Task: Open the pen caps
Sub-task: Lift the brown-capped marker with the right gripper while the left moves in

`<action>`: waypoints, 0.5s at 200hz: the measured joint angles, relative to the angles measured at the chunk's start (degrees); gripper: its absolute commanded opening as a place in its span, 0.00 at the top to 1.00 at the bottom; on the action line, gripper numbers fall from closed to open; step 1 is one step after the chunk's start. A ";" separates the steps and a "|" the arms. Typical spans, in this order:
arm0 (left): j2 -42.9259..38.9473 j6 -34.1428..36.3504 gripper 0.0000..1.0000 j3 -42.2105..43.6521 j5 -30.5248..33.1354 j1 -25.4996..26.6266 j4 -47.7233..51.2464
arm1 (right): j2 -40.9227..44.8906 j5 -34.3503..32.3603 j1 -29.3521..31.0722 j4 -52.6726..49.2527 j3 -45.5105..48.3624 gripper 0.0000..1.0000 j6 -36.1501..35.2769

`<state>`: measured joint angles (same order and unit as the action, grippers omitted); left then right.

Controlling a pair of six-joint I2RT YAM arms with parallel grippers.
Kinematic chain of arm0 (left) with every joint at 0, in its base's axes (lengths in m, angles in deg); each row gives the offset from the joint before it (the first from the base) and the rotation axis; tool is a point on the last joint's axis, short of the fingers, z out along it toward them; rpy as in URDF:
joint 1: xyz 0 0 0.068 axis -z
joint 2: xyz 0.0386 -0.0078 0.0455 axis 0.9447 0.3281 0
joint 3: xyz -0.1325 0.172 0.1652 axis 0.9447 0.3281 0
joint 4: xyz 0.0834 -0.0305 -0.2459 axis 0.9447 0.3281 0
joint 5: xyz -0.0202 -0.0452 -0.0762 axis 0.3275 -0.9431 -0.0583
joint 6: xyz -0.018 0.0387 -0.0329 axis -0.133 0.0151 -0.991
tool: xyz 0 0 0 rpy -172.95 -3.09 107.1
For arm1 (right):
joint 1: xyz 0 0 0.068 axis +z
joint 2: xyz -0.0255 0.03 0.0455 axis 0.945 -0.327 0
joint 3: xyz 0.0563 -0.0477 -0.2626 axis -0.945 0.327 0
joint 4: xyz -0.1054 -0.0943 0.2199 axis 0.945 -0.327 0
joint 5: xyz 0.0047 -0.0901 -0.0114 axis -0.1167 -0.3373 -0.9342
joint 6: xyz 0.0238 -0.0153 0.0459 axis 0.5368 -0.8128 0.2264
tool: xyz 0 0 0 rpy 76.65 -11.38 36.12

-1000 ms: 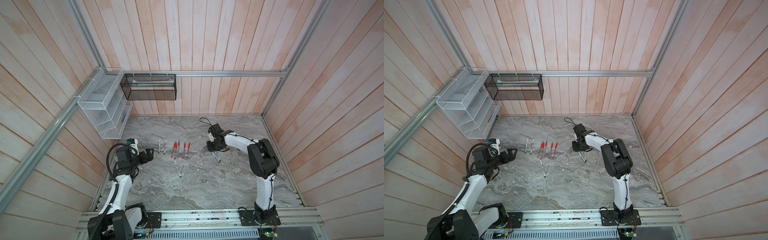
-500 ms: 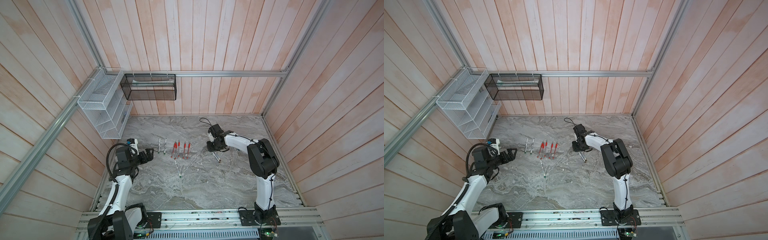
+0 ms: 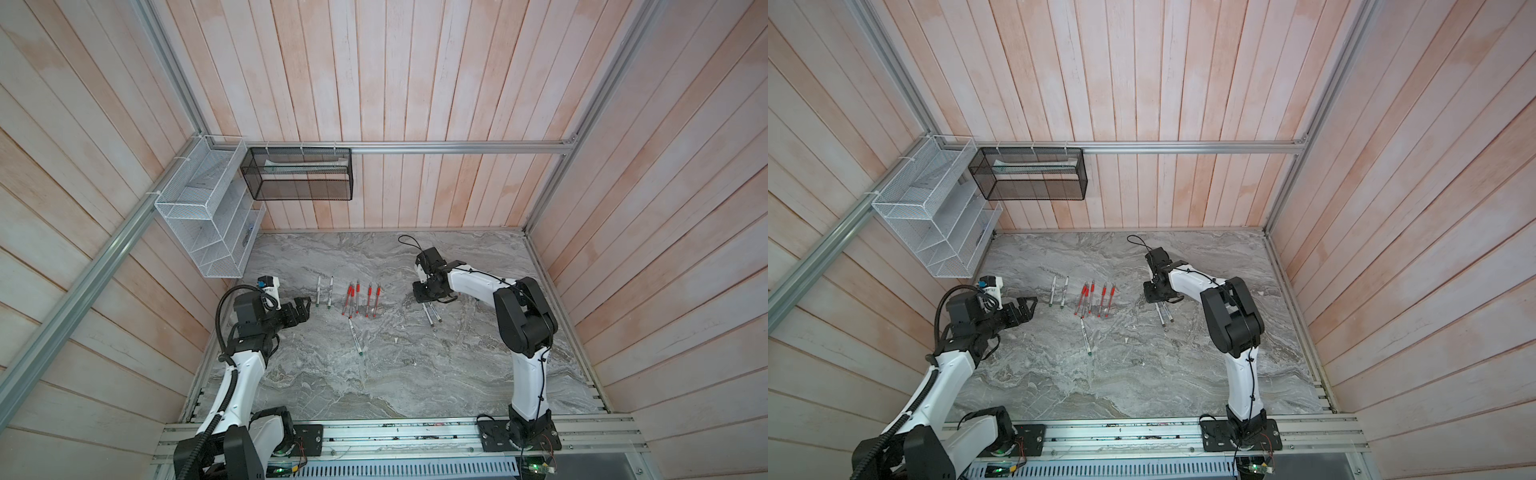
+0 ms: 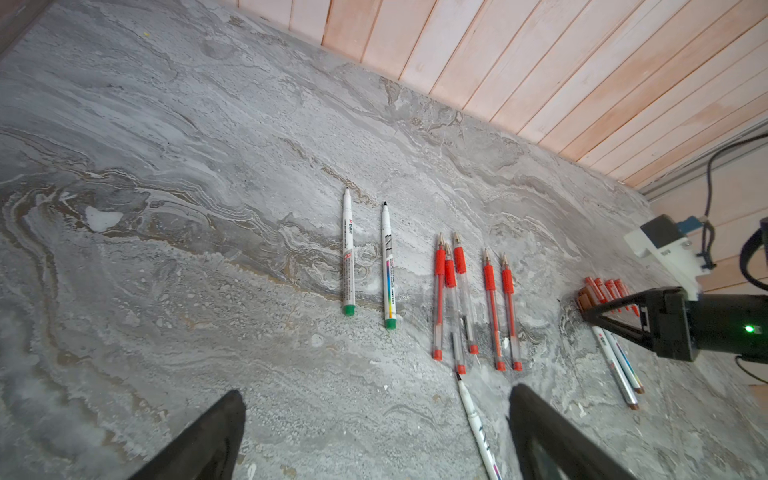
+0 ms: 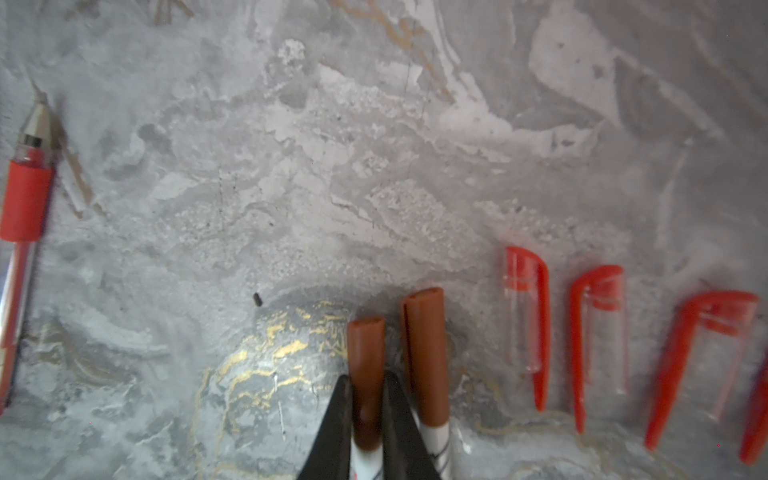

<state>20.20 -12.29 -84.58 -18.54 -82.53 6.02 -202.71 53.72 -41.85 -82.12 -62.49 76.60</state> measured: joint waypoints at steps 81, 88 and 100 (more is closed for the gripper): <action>5.33 3.61 0.00 -12.76 -2.89 5.81 -0.20 | 8.90 6.62 -0.42 6.16 2.38 0.87 4.02; 6.86 3.19 0.00 -14.16 -3.52 6.34 -0.63 | 11.28 7.96 -0.74 8.28 4.13 0.88 5.22; 9.51 2.01 0.00 -16.50 -4.85 7.04 -1.27 | 14.84 10.14 -1.42 11.76 6.95 0.88 7.21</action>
<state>29.71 -10.27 -101.08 -23.39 -75.49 4.76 -187.87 63.86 -43.27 -70.36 -55.54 83.81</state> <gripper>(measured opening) 0.998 0.124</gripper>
